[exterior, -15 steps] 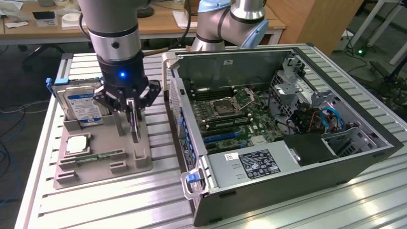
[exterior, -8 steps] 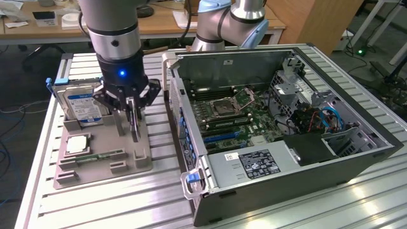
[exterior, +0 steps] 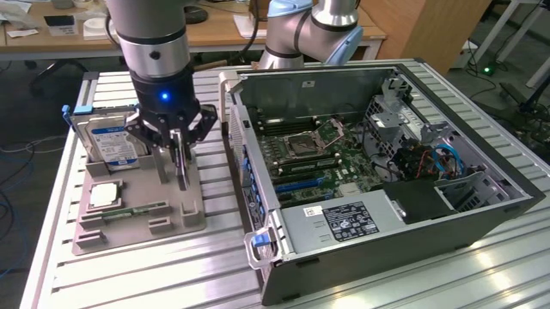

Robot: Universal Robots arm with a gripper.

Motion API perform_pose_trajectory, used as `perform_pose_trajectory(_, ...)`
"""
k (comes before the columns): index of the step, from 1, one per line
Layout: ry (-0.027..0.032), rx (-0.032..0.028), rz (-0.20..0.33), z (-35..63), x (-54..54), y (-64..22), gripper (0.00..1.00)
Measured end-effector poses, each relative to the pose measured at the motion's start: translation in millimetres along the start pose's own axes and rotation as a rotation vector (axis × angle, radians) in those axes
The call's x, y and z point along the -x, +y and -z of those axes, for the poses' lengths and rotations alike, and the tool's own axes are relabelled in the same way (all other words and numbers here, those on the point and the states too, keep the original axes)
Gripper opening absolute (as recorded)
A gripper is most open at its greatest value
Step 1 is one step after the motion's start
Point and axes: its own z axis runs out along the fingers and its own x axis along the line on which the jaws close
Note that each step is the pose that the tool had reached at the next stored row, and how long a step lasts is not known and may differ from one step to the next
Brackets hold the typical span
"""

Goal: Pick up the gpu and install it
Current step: 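Pick up the gpu and move the gpu toward the slot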

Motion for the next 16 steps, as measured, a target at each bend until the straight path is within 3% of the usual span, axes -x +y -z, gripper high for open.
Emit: perform_pose_trajectory(16, 0.0001, -0.0001, 0.0, 8.0, 0.2, 0.2, 0.28)
